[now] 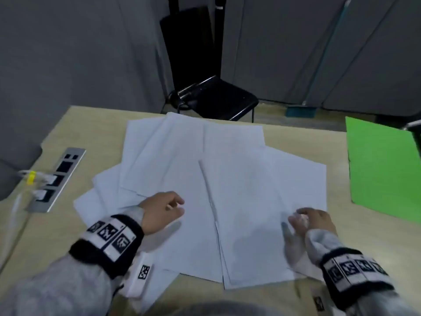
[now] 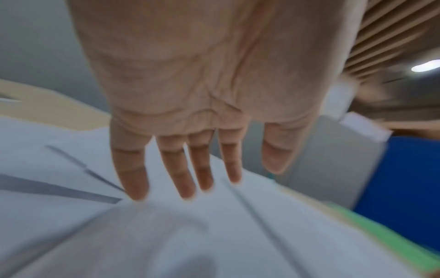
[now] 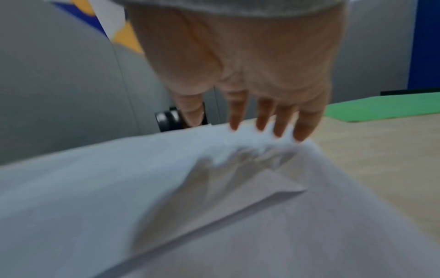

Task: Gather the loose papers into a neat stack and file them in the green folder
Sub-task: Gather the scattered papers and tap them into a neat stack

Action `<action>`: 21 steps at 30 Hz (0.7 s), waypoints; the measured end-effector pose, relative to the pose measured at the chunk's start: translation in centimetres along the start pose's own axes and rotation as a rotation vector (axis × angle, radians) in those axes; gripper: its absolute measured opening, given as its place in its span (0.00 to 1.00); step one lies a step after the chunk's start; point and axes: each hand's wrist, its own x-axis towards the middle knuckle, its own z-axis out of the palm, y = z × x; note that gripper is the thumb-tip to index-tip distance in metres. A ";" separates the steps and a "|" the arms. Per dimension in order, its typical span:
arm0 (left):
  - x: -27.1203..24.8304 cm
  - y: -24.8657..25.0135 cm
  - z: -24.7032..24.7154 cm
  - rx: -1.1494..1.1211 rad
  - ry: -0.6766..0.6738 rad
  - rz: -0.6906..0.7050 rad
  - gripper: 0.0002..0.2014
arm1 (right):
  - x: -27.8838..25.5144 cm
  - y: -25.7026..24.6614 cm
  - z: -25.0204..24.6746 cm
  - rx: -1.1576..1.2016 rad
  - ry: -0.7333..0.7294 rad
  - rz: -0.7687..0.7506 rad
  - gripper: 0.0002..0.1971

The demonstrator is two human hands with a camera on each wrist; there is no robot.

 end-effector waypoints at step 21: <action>5.9 -1.9 -1.0 -0.240 0.341 -0.483 0.34 | 1.1 -10.5 6.0 -0.190 0.045 0.186 0.42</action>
